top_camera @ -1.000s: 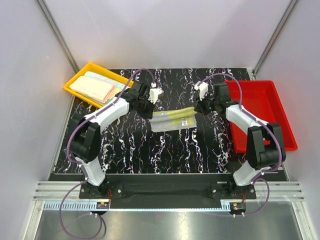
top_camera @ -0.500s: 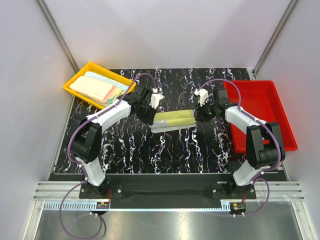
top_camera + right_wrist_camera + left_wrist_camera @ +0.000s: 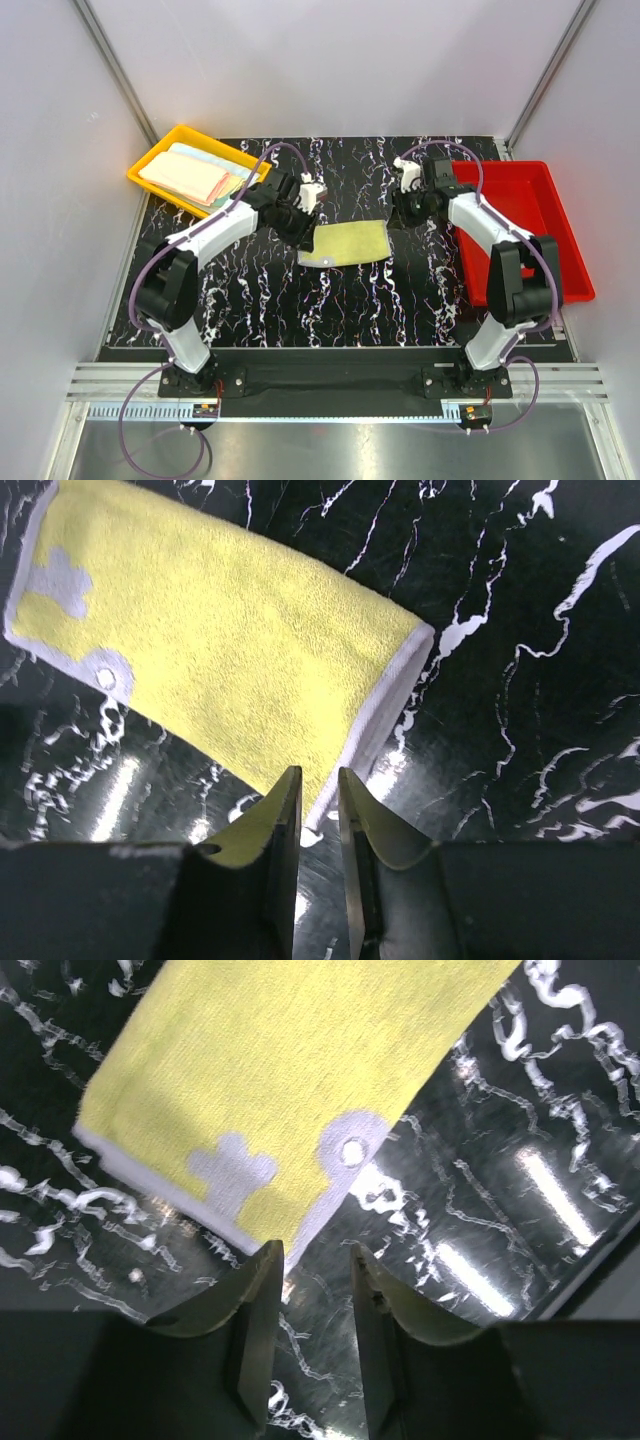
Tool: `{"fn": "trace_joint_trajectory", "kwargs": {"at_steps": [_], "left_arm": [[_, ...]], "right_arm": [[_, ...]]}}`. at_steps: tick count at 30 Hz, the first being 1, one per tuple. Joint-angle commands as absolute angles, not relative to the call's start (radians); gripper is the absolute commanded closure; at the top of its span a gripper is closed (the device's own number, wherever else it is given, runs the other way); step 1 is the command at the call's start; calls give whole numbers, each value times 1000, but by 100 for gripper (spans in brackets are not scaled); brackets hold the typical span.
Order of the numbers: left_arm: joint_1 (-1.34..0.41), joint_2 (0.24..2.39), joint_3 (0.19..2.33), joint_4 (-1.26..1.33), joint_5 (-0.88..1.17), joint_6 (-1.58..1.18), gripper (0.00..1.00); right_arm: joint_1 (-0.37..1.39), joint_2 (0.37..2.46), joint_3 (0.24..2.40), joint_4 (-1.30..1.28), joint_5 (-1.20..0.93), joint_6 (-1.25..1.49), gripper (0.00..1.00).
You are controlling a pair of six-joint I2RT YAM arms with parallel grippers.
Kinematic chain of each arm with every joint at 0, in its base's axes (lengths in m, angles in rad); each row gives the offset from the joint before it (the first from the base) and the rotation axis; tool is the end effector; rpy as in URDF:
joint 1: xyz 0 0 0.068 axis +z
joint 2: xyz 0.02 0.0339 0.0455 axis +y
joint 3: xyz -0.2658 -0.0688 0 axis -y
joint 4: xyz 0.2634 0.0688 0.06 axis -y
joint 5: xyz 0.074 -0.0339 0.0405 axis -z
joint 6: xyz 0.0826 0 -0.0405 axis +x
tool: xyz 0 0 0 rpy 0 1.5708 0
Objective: Fold and stack the towels
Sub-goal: Fold the towel
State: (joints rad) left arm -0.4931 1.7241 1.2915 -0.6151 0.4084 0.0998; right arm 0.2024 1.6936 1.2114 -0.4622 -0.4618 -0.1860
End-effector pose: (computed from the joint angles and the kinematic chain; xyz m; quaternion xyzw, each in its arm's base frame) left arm 0.3366 -0.2181 0.1905 0.3265 0.8893 -0.2416 0.2100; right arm 0.3849 0.1166 0.1885 -0.2479 0.8951 0.2202 0.2981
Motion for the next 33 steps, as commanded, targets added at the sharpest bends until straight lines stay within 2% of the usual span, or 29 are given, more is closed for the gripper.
{"fn": "trace_joint_trajectory", "kwargs": {"at_steps": [1, 5, 11, 14, 18, 21, 27, 33], "left_arm": [[-495, 1753, 1283, -502, 532, 6, 65], [-495, 1761, 1156, -359, 502, -101, 66], [-497, 1778, 1111, -301, 463, -190, 65], [-495, 1728, 1108, -298, 463, -218, 65], [-462, 1651, 1146, -348, 416, -241, 59], [-402, 1602, 1146, -348, 427, -290, 55], [-364, 1601, 1077, -338, 452, -344, 52], [-362, 1644, 973, -215, 529, -442, 51]], "right_arm": [[212, 1762, 1284, -557, -483, -37, 73], [212, 1837, 1287, -609, -439, -8, 73], [212, 1911, 1298, -635, -345, 52, 69], [212, 1895, 1307, -640, -339, 90, 68], [212, 1833, 1309, -650, -340, 172, 65], [212, 1778, 1237, -557, -429, 279, 60], [213, 1795, 1166, -518, -413, 293, 51], [213, 1809, 1124, -517, -414, 304, 49]]}}
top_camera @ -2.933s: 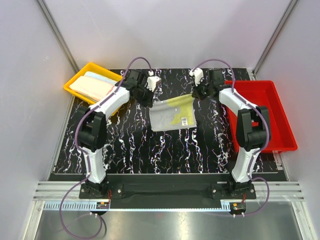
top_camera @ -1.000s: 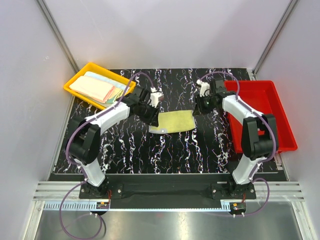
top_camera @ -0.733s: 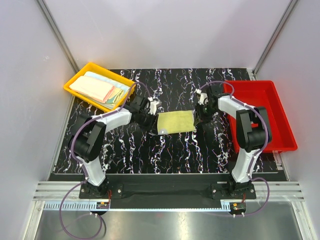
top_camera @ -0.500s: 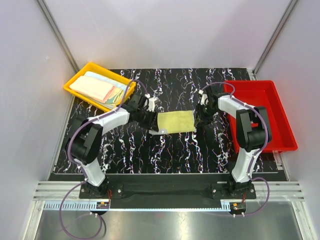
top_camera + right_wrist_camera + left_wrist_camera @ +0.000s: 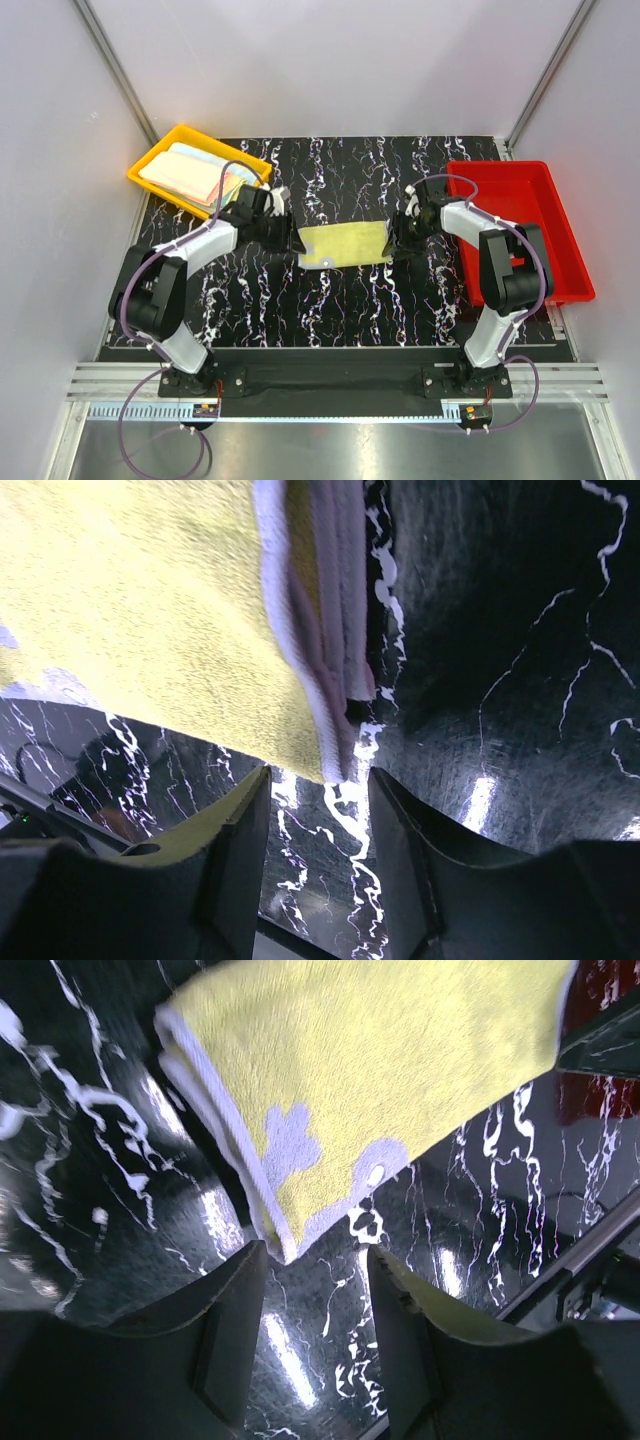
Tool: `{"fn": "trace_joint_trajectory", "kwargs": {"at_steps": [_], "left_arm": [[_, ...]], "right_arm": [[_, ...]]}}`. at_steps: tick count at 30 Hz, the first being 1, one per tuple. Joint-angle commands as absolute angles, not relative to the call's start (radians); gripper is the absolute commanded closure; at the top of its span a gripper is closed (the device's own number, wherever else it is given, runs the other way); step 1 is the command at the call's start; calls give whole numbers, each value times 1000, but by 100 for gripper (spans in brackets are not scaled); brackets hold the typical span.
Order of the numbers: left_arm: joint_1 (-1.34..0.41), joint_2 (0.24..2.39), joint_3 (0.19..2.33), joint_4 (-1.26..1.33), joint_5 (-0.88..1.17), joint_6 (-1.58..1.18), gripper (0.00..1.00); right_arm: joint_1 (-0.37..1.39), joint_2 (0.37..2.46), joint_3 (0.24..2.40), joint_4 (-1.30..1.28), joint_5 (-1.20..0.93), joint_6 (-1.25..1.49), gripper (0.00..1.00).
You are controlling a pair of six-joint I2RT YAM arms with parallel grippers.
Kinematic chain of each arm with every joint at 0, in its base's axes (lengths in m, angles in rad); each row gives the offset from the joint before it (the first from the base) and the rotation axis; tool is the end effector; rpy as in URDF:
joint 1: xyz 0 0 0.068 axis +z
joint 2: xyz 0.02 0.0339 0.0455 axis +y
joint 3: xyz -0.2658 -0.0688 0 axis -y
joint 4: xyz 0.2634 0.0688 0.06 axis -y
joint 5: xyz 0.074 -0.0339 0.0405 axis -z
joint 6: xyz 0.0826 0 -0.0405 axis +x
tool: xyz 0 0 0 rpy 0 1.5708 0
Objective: Fold and stack the towels
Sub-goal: Fold the towel
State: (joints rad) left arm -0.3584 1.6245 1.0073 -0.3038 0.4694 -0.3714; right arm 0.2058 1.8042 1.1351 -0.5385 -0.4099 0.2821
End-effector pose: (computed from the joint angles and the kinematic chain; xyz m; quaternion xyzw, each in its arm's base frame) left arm 0.3363 -0.1659 0.1578 0.0682 0.9222 -0.3167 0.2114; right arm 0.3638 0.1096 0.1158 0.0000 0.9637 0.2370 0.1232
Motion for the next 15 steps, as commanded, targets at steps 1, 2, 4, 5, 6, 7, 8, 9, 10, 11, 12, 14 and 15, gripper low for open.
{"fn": "trace_joint_trajectory", "kwargs": {"at_steps": [1, 2, 4, 5, 6, 7, 8, 9, 10, 11, 12, 14, 15], "left_arm": [[-362, 1649, 966, -192, 532, -463, 50], [-364, 1658, 959, -183, 535, -475, 50], [-364, 1666, 934, -152, 541, -508, 49], [-364, 1667, 924, -134, 557, -524, 49], [-364, 1670, 914, -115, 566, -540, 48], [-362, 1671, 891, -76, 574, -567, 48], [-364, 1675, 882, -62, 577, -580, 48], [-362, 1678, 873, -54, 575, -586, 47], [-362, 1680, 864, -48, 569, -591, 47], [-362, 1684, 858, -51, 562, -592, 47], [-362, 1687, 853, -48, 555, -595, 47], [-362, 1687, 841, -48, 532, -604, 46], [-364, 1690, 838, -48, 526, -606, 46]], "right_arm": [[212, 1812, 1121, -518, -413, 304, 49], [213, 1813, 1112, -514, -420, 304, 49], [213, 1815, 1108, -503, -429, 307, 49], [213, 1815, 1103, -497, -436, 310, 49], [213, 1815, 1100, -480, -443, 317, 49], [212, 1816, 1095, -470, -452, 328, 48], [212, 1821, 1091, -460, -462, 336, 48], [215, 1824, 1089, -454, -465, 342, 48], [212, 1828, 1085, -437, -471, 353, 49], [213, 1833, 1083, -430, -474, 357, 49], [212, 1835, 1081, -422, -476, 363, 49], [213, 1844, 1078, -419, -477, 368, 49], [213, 1847, 1075, -410, -479, 371, 49]]}}
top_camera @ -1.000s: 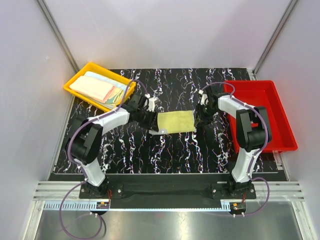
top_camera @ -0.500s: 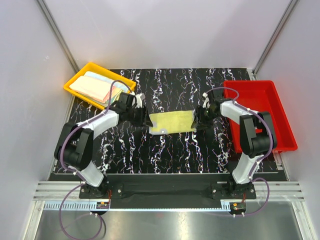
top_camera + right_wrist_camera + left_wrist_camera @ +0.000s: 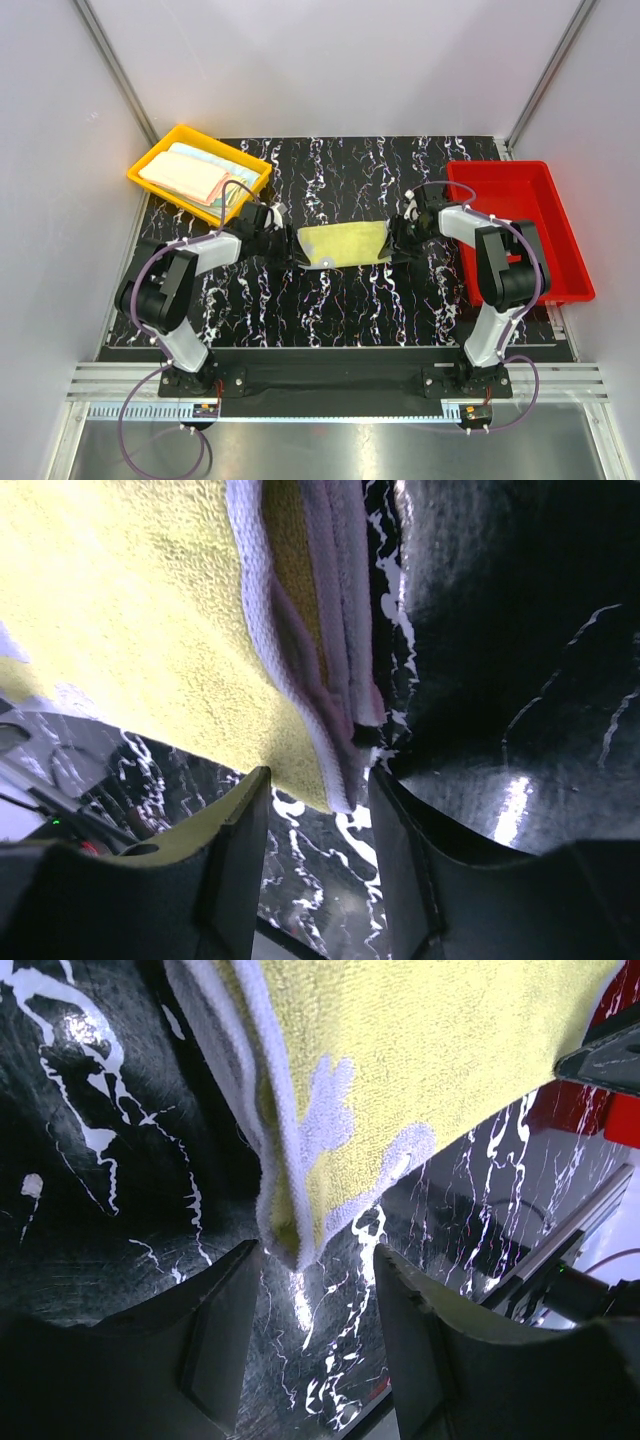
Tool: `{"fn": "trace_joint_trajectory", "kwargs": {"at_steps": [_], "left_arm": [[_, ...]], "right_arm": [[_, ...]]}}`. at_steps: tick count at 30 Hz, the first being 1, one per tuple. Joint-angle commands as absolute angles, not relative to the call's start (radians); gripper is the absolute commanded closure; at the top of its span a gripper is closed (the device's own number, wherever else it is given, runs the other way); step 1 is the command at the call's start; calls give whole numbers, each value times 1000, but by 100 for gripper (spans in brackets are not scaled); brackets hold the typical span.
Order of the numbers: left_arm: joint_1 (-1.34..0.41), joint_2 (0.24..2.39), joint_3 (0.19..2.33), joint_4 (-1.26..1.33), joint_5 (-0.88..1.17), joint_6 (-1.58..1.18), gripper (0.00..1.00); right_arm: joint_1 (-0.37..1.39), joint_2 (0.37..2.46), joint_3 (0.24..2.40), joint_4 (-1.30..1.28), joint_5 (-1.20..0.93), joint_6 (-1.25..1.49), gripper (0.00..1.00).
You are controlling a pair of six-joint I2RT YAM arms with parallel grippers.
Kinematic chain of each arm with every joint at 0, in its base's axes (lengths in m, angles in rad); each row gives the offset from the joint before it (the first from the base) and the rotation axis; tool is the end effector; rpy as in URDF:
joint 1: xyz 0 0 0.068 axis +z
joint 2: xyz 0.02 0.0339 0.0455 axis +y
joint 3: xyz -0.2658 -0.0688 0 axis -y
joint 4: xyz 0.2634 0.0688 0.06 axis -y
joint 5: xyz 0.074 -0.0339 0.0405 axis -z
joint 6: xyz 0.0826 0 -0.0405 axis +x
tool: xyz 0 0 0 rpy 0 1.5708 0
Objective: Fold and stack the towels
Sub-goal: Fold the towel
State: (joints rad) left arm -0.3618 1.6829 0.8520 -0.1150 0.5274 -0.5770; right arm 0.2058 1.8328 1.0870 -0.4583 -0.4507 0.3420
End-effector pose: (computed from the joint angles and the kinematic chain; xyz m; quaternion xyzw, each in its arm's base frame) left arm 0.3189 -0.1651 0.1056 -0.0190 0.9220 -0.3554 0.1525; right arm 0.3609 0.1121 0.0971 0.0246 0.9589 0.2596 0.1117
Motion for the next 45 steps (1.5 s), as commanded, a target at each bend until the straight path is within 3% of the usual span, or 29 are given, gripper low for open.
{"fn": "trace_joint_trajectory", "kwargs": {"at_steps": [1, 12, 22, 27, 29, 31, 34, 36, 45], "left_arm": [[-362, 1693, 836, -46, 516, -610, 46], [-364, 1723, 851, -71, 462, -692, 47], [-364, 1735, 842, -43, 483, -733, 53], [-364, 1732, 825, -35, 479, -742, 66], [-364, 1730, 827, -34, 482, -744, 78], [-364, 1729, 831, -35, 489, -747, 90], [-364, 1717, 845, -35, 505, -761, 100], [-364, 1709, 873, -66, 505, -767, 100], [-356, 1667, 1021, -189, 489, -802, 100]], "right_arm": [[212, 1850, 1071, -407, -480, 379, 50], [212, 1850, 1051, -390, -477, 383, 65], [212, 1856, 1048, -382, -494, 385, 66], [212, 1870, 1040, -370, -502, 382, 71], [212, 1873, 1048, -383, -483, 374, 74], [212, 1865, 1054, -387, -488, 365, 82], [212, 1850, 1066, -400, -509, 373, 94], [212, 1833, 1086, -413, -528, 382, 100], [210, 1859, 1291, -521, -554, 388, 100]]}}
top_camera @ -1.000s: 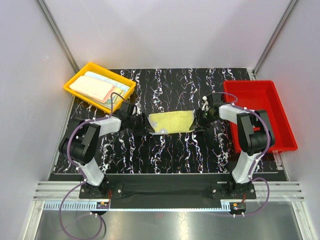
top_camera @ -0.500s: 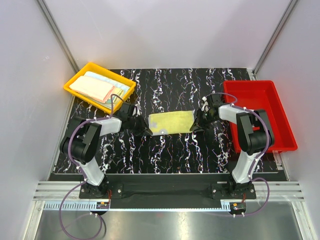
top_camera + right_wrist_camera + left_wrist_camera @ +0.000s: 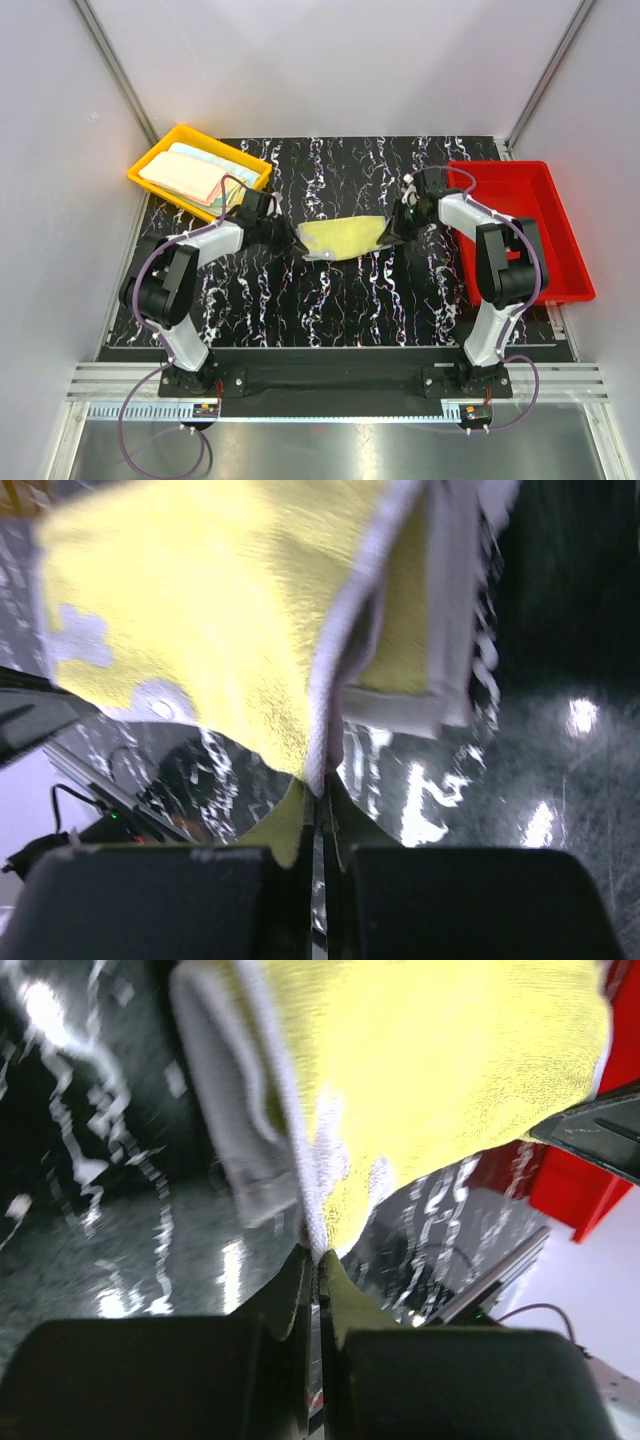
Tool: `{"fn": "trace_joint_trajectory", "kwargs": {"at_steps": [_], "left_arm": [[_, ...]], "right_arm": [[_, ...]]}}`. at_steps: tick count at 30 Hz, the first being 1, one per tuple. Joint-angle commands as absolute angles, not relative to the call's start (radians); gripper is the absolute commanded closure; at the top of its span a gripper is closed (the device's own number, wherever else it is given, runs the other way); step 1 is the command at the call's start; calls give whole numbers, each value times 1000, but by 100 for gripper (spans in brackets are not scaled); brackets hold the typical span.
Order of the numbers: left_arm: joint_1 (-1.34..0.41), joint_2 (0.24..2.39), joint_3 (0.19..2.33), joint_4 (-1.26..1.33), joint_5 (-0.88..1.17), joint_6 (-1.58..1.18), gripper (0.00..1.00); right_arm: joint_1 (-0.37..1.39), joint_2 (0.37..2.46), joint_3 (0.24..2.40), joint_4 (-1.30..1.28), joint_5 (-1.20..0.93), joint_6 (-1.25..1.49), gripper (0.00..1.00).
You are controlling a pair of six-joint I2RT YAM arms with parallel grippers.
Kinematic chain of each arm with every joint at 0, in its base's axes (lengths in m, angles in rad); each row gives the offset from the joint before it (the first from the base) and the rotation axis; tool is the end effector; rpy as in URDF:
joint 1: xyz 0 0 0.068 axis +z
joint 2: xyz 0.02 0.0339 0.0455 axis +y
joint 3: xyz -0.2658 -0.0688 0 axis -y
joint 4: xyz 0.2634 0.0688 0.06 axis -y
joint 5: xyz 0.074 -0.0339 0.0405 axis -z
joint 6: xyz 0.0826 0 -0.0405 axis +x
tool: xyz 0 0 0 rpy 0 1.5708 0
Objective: Fold and stack the towels
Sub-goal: Fold the towel
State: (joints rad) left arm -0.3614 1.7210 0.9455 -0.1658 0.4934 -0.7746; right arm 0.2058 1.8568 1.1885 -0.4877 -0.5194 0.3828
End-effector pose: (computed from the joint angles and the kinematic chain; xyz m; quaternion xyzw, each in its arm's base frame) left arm 0.3381 -0.1696 0.1161 -0.1152 0.9180 -0.3572 0.1281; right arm 0.3809 0.1214 0.1190 0.0309 0.9467 0.2982 0.1176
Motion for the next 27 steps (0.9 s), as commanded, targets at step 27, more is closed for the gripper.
{"fn": "trace_joint_trajectory", "kwargs": {"at_steps": [27], "left_arm": [[-172, 1967, 1295, -15, 646, -963, 100]], "right_arm": [[166, 2304, 2032, -640, -682, 284, 100]]}}
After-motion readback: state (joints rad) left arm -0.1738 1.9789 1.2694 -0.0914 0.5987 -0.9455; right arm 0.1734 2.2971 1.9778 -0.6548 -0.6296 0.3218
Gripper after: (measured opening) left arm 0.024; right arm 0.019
